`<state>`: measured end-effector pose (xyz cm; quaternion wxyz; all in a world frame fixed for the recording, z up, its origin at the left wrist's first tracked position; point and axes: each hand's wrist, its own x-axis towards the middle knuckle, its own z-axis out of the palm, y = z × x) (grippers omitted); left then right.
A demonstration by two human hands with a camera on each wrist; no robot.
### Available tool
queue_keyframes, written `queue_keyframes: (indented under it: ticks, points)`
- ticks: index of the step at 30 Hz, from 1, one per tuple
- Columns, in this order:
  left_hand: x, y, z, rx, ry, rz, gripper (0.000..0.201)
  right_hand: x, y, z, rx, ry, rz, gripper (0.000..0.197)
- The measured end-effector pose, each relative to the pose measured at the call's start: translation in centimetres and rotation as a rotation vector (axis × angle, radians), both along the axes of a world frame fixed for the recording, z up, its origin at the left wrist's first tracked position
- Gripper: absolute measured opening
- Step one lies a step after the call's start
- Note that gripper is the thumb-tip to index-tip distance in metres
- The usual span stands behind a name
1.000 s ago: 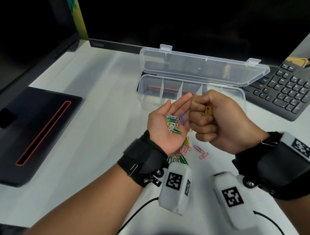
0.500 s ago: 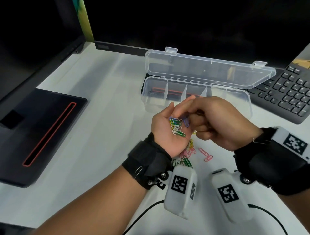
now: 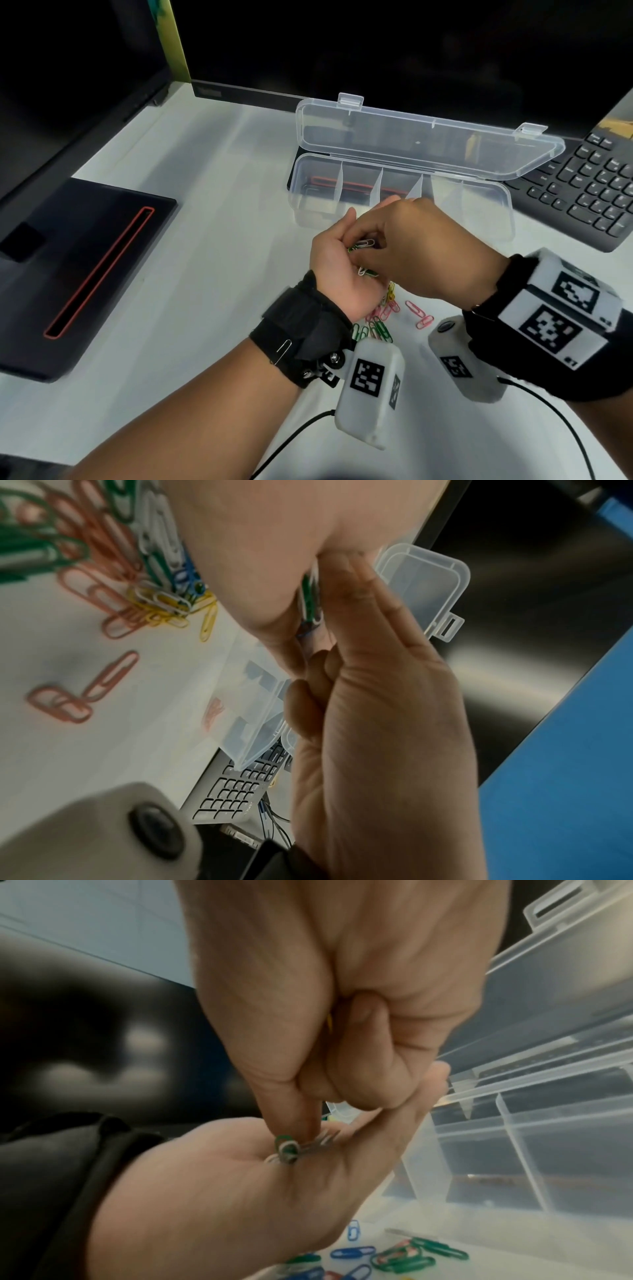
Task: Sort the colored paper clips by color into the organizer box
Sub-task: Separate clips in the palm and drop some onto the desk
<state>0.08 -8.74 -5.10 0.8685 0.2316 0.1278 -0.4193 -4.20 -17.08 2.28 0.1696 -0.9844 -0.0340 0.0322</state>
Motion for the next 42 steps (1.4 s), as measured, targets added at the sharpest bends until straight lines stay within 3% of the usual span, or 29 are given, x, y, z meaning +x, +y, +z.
queue_keyframes:
  ticks: [4, 7, 12, 15, 18, 20, 24, 30, 36, 42]
  points:
    - [0.0, 0.1, 0.3, -0.025, -0.003, 0.001, 0.046, -0.1, -0.1, -0.1, 0.026, -0.030, -0.031, 0.012]
    - [0.1, 0.0, -0.1, -0.027, -0.050, 0.007, 0.060, 0.0, -0.6, 0.1, 0.286, -0.004, -0.135, 0.013]
    - [0.1, -0.2, 0.1, -0.044, -0.068, 0.033, 0.060, -0.3, -1.1, 1.1, 0.661, 0.050, -0.262, 0.012]
    - [-0.1, -0.4, 0.1, -0.114, -0.051, 0.054, 0.060, -0.3, -1.7, 1.1, 0.808, 0.087, -0.288, 0.021]
    - [-0.1, -0.3, 0.3, -0.138, -0.030, 0.067, 0.053, -0.4, -2.1, 0.6, 0.937, 0.132, -0.307, 0.046]
    - [0.0, -0.2, 0.3, -0.134, -0.043, 0.067, 0.053, -0.7, -2.4, 0.5, 1.129, 0.138, -0.358, 0.052]
    - [-0.2, 0.2, 0.6, -0.163, -0.079, 0.053, 0.048, -2.1, -3.5, 0.2, 1.578, 0.198, -0.465, 0.037]
    - [-0.4, 0.1, 0.4, -0.232, -0.076, 0.035, 0.049, -4.1, -6.4, -1.9, 2.232, 0.316, -0.470, 0.048]
    - [-0.4, 0.2, 0.6, -0.255, -0.082, 0.032, 0.049, -4.0, -7.2, -2.2, 2.278, 0.092, -0.664, 0.057]
    - [-0.3, 0.3, 0.8, -0.277, -0.082, 0.046, 0.049, -1.8, -7.6, -1.1, 2.074, -0.034, -0.713, 0.045]
